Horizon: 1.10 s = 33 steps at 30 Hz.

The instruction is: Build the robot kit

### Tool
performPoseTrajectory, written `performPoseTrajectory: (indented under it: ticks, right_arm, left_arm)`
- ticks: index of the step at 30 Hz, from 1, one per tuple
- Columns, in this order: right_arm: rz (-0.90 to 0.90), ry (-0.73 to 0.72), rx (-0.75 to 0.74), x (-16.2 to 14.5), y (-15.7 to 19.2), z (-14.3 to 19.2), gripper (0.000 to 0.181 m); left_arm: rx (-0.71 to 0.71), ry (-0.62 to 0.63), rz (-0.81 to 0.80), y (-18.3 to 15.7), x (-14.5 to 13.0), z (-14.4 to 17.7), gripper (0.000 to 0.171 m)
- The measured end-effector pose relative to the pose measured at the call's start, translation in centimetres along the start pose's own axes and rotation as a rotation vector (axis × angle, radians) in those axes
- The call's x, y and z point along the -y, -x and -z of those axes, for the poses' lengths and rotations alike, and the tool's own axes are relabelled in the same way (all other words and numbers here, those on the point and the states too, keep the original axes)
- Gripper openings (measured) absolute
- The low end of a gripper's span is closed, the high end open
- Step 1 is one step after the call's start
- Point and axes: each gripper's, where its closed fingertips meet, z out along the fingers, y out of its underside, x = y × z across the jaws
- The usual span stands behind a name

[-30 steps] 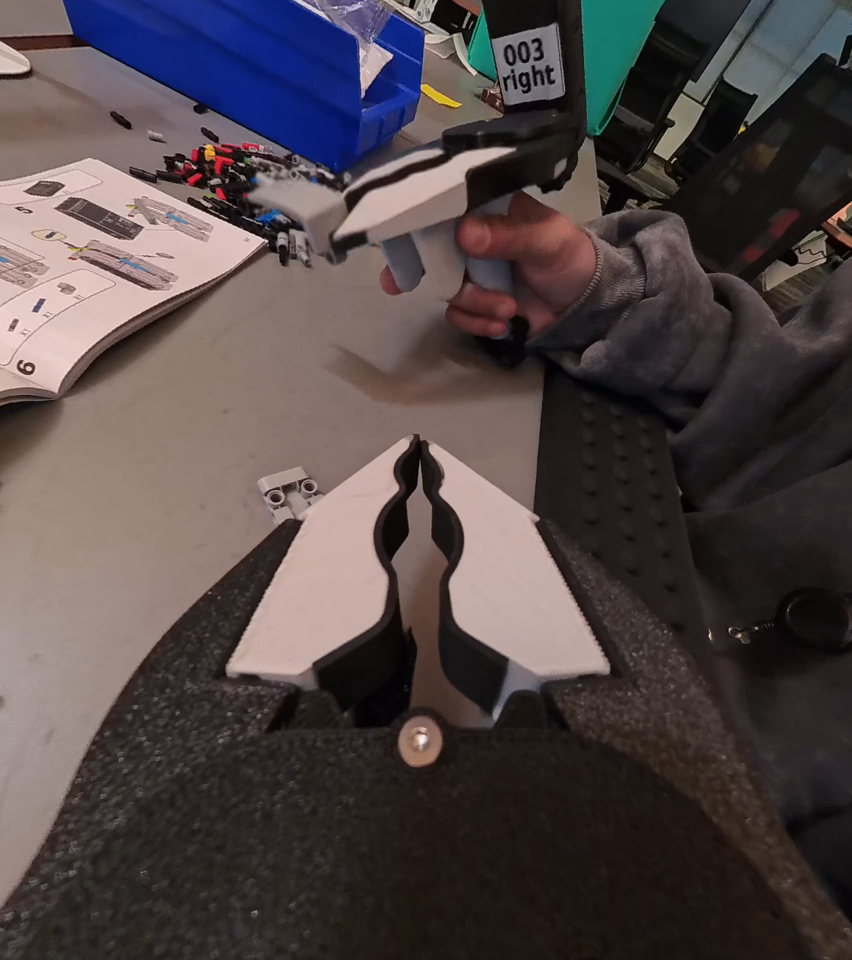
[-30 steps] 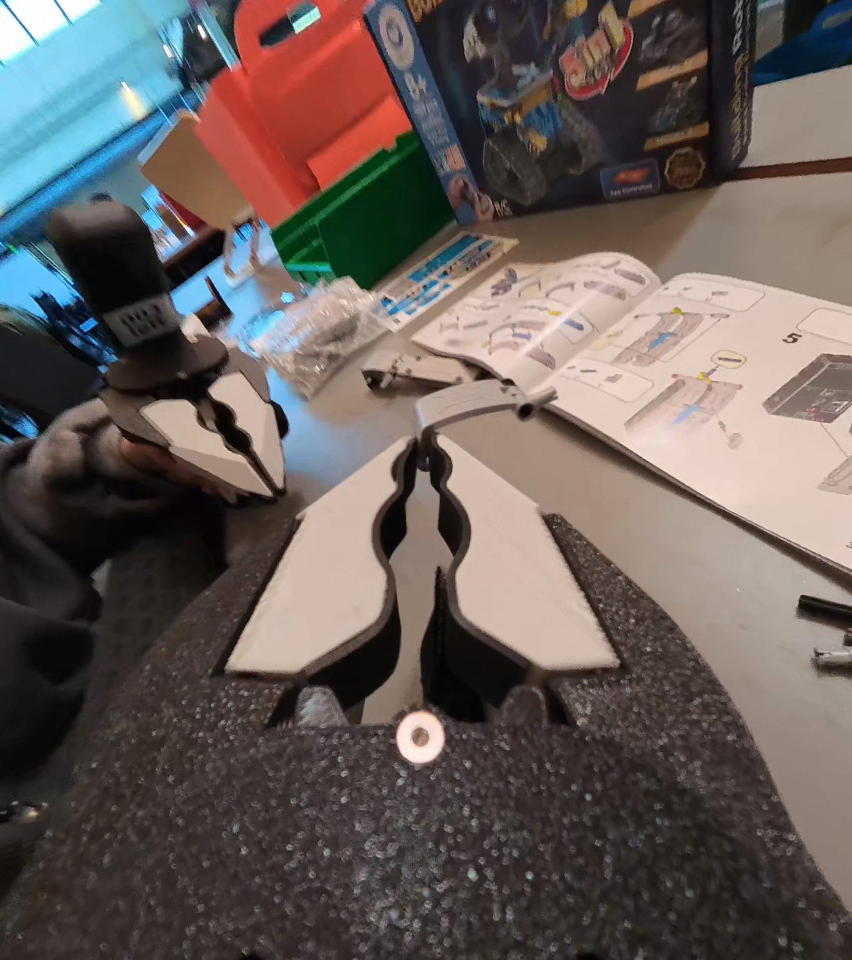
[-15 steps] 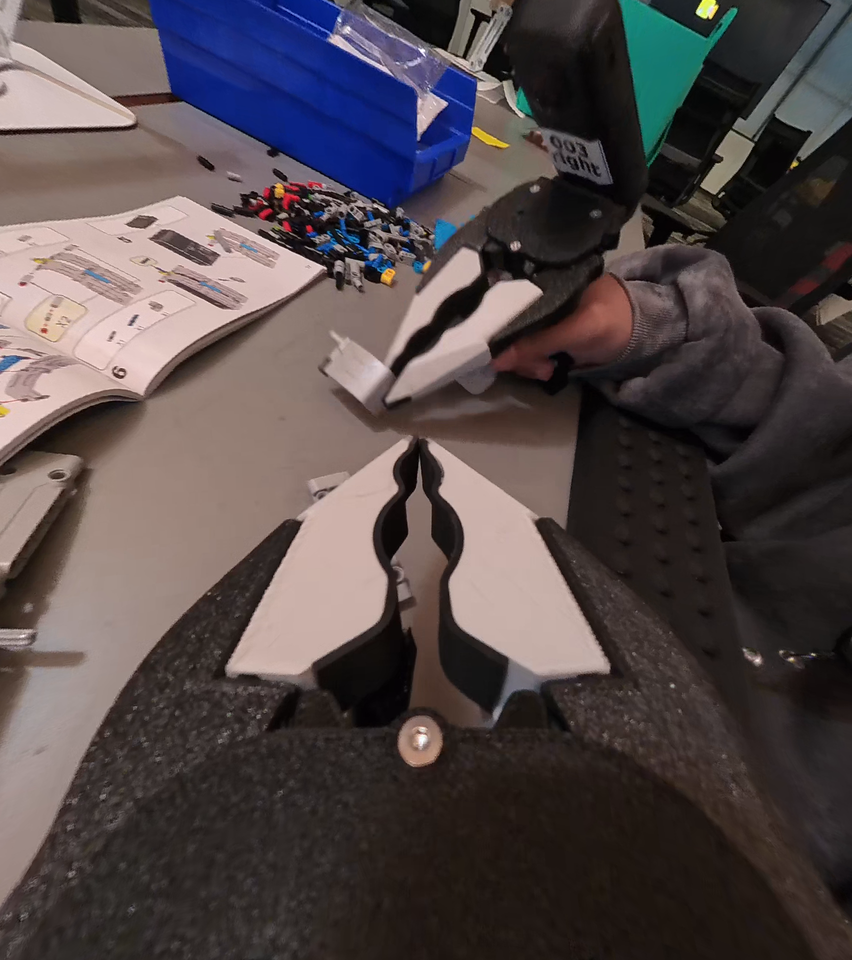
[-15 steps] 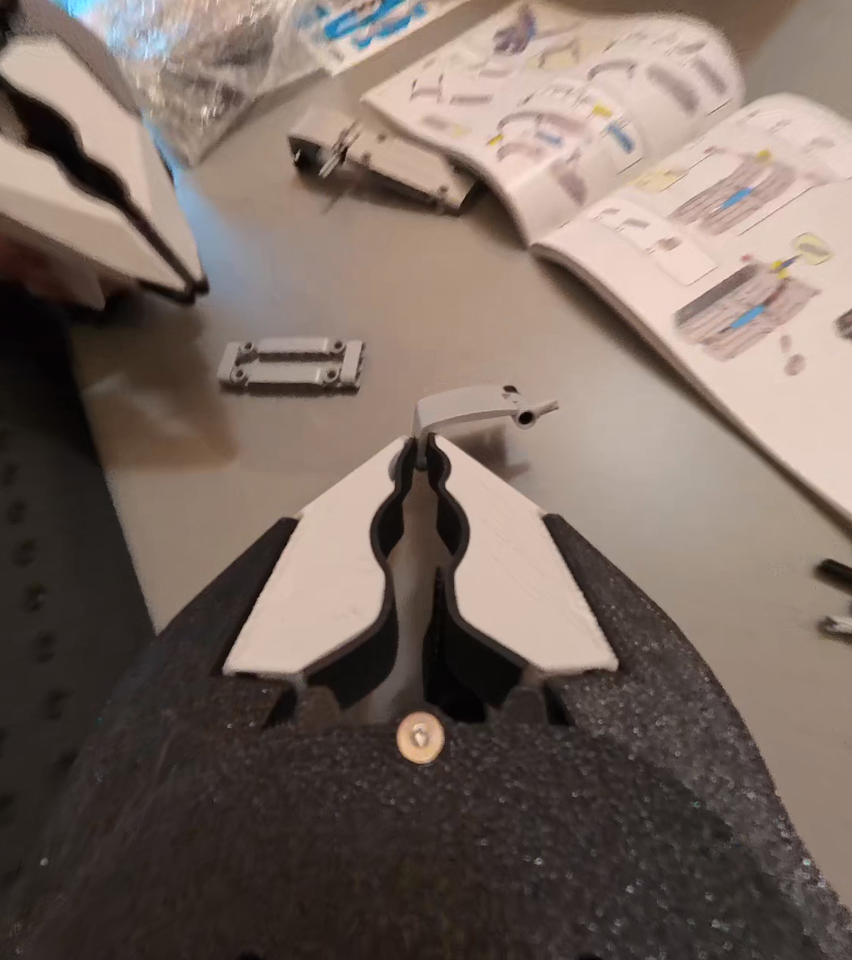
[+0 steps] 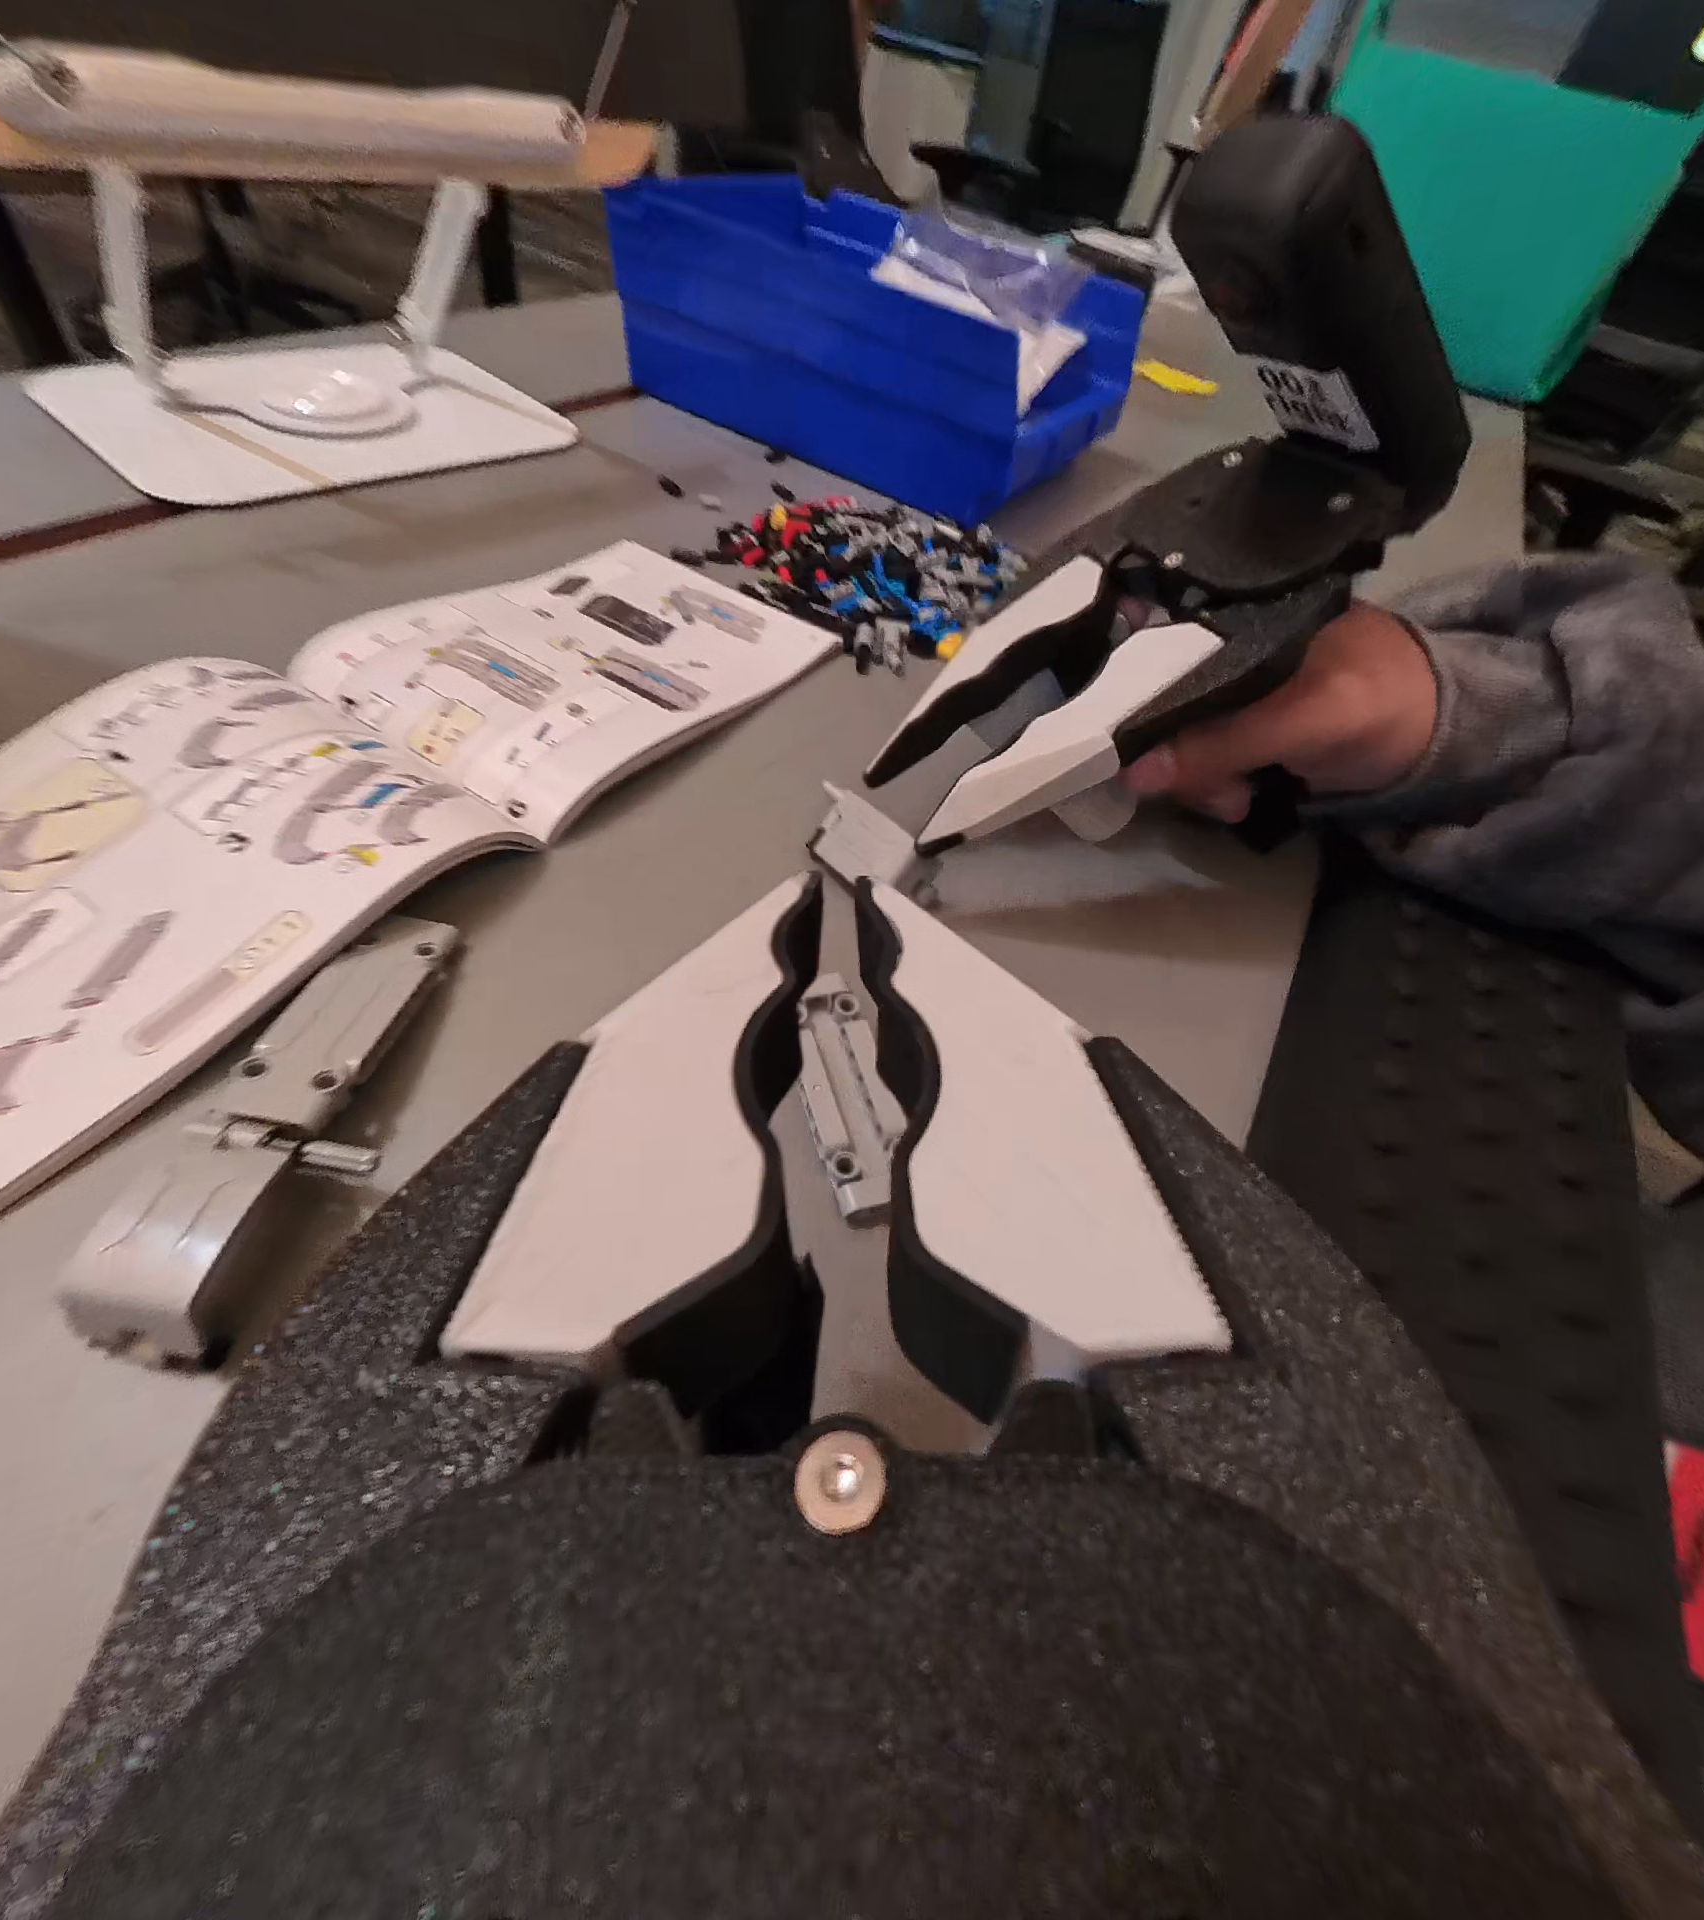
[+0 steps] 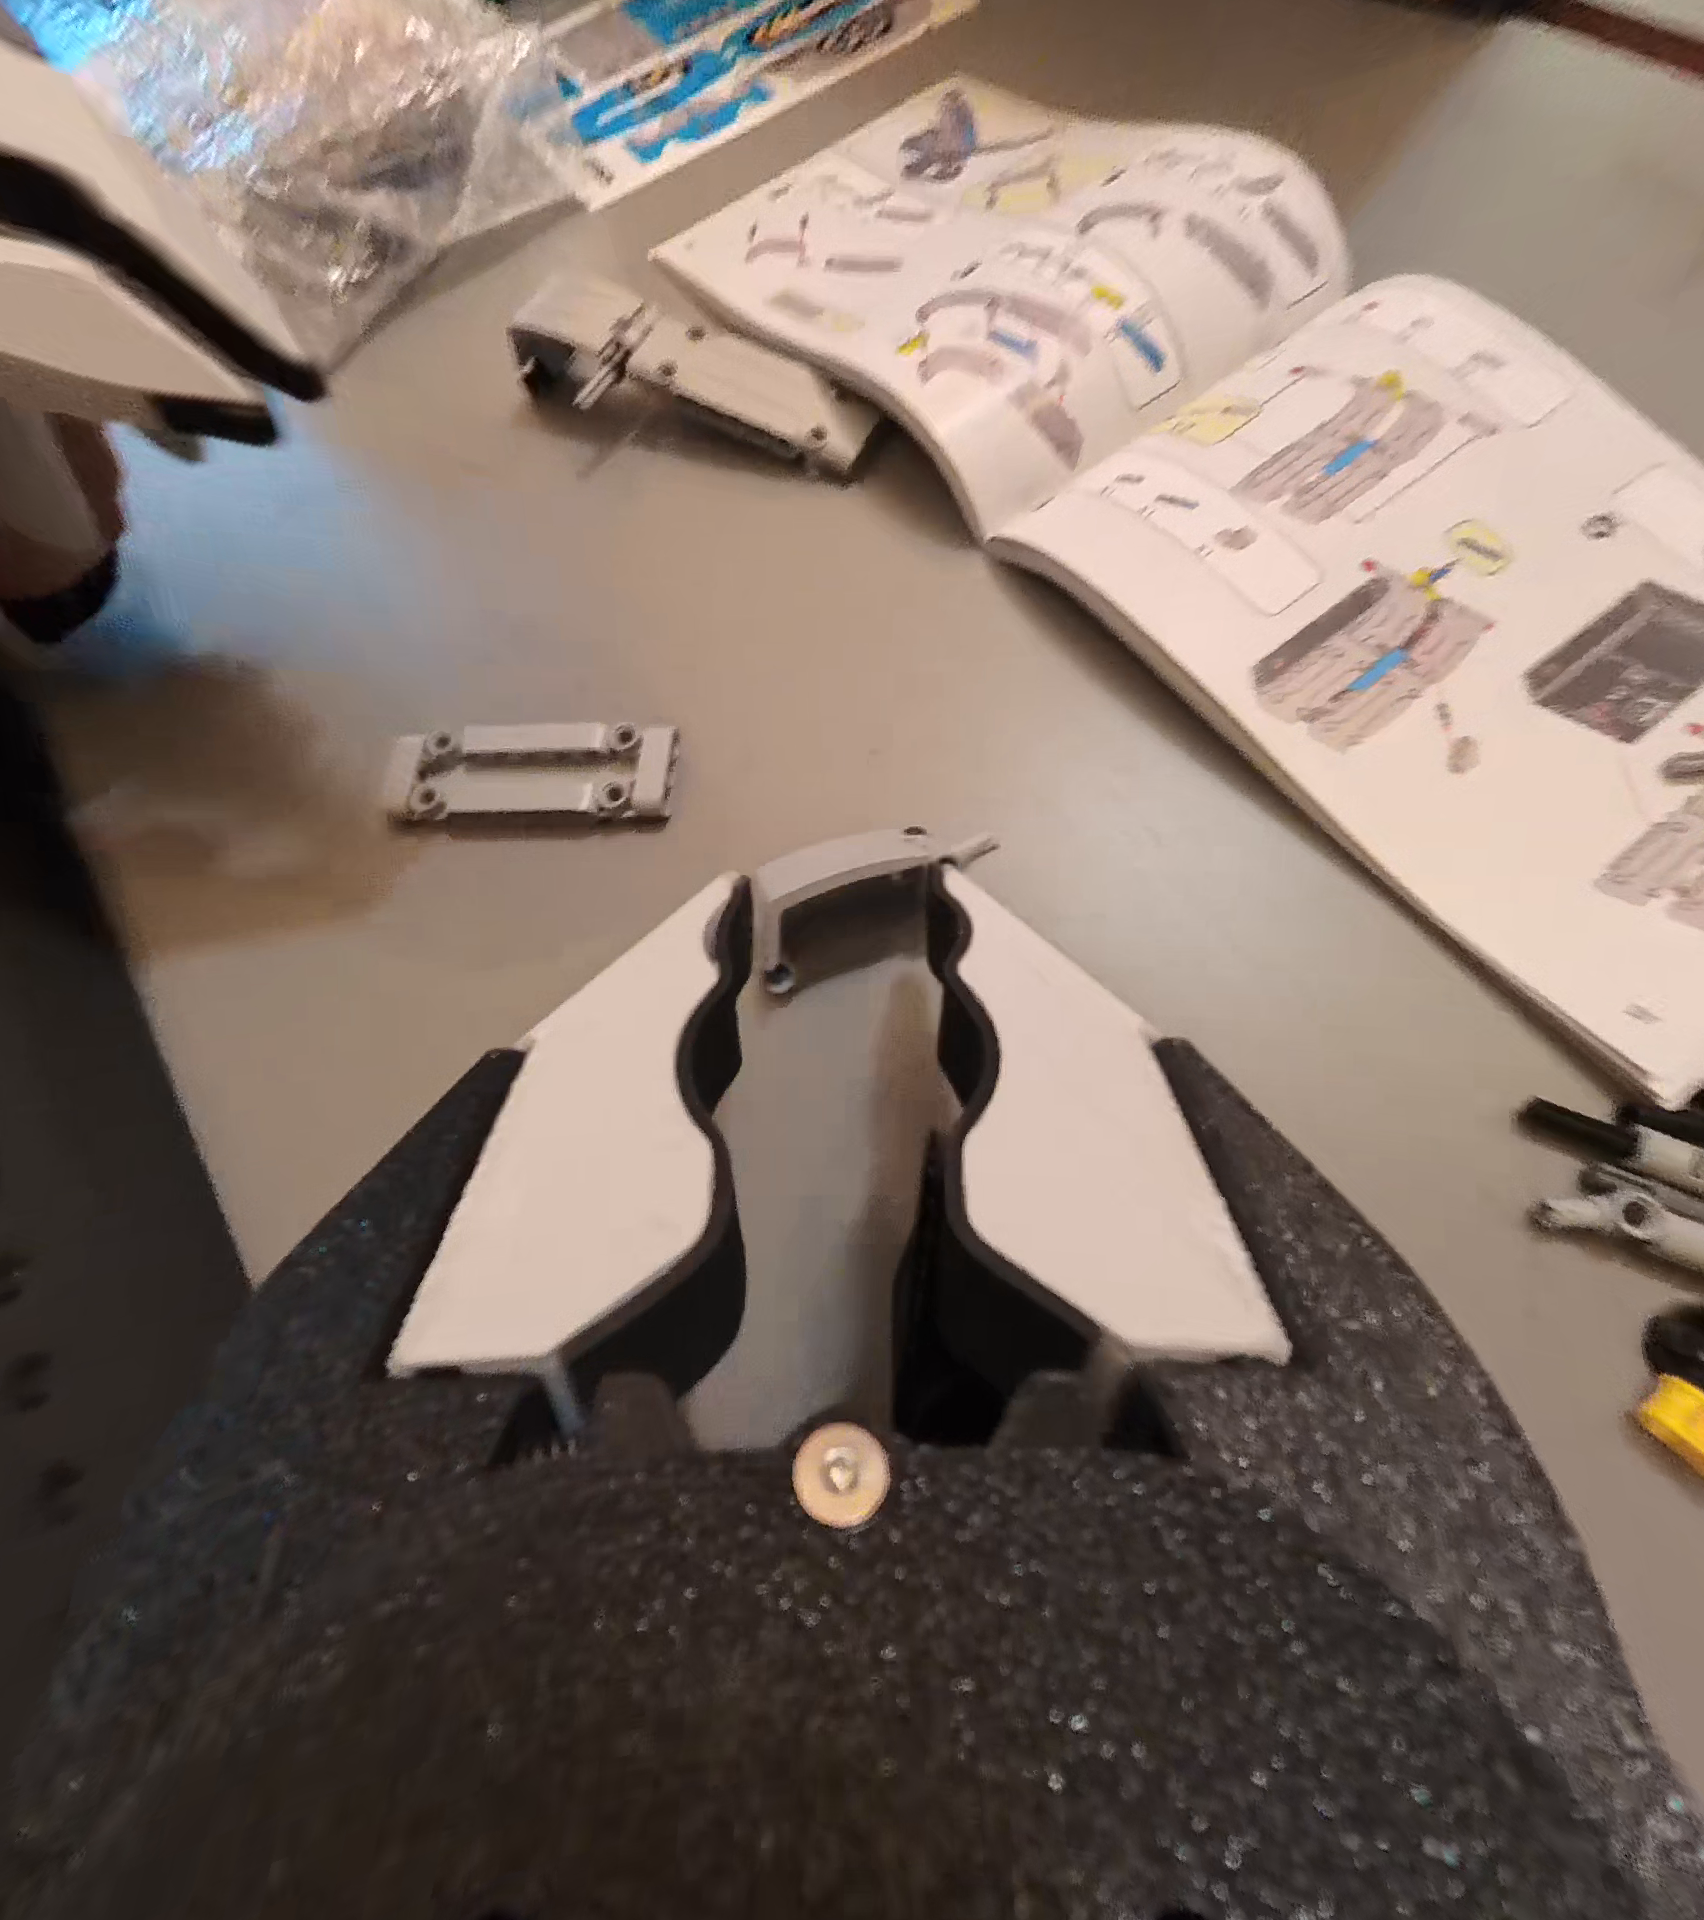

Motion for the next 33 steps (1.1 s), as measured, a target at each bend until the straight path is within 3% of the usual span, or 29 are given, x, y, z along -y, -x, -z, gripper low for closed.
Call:
performPoseTrajectory:
  ticks: [5, 12, 17, 22, 28, 33]
  right_arm:
    - [-0.020, -0.117, -0.209, 2.0, -1.8, 3.2, 0.037]
    - [0.125, -0.309, -0.295, 4.6, 4.5, 7.0, 0.034]
    - [0.146, -0.426, -0.053, 6.2, 16.2, 6.3, 0.041]
    - [0.259, -0.405, 0.230, 4.9, 29.7, 3.2, 0.038]
    - [0.417, -0.243, 0.539, 1.5, 44.0, -2.3, 0.039]
    - [0.577, -0.124, 0.699, -1.1, 52.4, -5.7, 0.039]
  left_arm:
    - [0.157, -0.120, -0.020, -1.5, 1.5, 5.3, 0.013]
    - [0.453, -0.235, 0.010, -6.1, -2.2, 16.6, 0.019]
    - [0.716, -0.197, -0.013, -10.5, -7.2, 25.4, 0.020]
    - [0.893, -0.150, 0.031, -15.2, -11.7, 32.5, 0.022]
    - [1.149, -0.076, 0.104, -19.4, -17.2, 42.2, 0.026]
    - [1.369, -0.094, 0.331, -23.8, -22.3, 50.7, 0.031]
